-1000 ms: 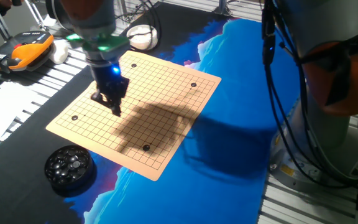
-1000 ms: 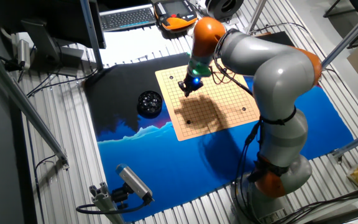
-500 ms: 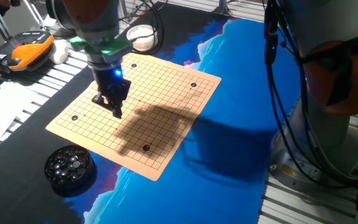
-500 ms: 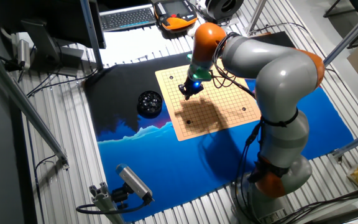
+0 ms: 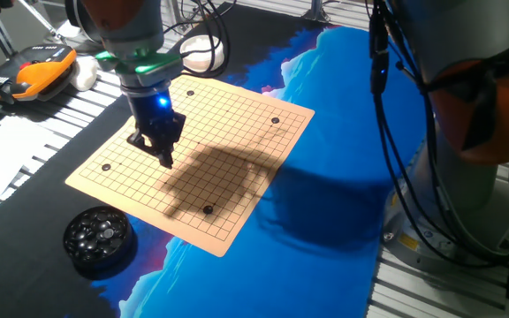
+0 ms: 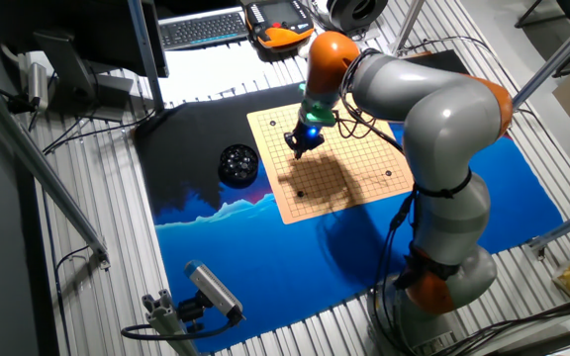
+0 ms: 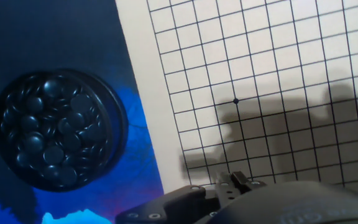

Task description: Play the first move as black on the 3-4 point in the upper right corner of the Go board

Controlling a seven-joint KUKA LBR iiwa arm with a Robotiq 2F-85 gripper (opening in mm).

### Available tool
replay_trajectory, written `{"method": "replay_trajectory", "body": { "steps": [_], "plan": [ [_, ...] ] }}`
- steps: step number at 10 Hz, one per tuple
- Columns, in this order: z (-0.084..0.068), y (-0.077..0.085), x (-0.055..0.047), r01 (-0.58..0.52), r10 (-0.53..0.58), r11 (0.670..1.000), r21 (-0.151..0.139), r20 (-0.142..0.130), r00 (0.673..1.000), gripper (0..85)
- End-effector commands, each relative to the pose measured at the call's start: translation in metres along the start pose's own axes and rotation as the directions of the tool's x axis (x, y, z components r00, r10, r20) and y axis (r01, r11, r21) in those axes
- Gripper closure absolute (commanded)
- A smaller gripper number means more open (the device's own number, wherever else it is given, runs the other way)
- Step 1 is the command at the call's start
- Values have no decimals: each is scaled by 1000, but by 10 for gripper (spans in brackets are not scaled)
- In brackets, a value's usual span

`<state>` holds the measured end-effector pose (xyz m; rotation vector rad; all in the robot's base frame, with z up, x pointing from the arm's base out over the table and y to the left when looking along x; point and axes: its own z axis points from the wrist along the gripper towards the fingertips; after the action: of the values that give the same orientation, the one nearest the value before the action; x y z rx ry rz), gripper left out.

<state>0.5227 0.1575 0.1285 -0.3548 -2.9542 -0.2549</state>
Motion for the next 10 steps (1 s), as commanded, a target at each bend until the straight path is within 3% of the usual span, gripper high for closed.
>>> {"method": "replay_trajectory", "body": {
  "steps": [1, 3, 6, 8, 10],
  "plan": [
    [0, 0, 0, 3, -3, 1000, -15, 2, 1000, 850],
    [0, 0, 0, 1, -1, 1000, -20, -1, 1000, 850],
    [0, 0, 0, 29, -30, 999, 37, 18, 999, 850],
    [11, -18, 7, 59, -59, 998, 20, 20, 998, 850],
    [23, -31, 12, 76, -77, 997, 8, 43, 996, 850]
  ]
}}
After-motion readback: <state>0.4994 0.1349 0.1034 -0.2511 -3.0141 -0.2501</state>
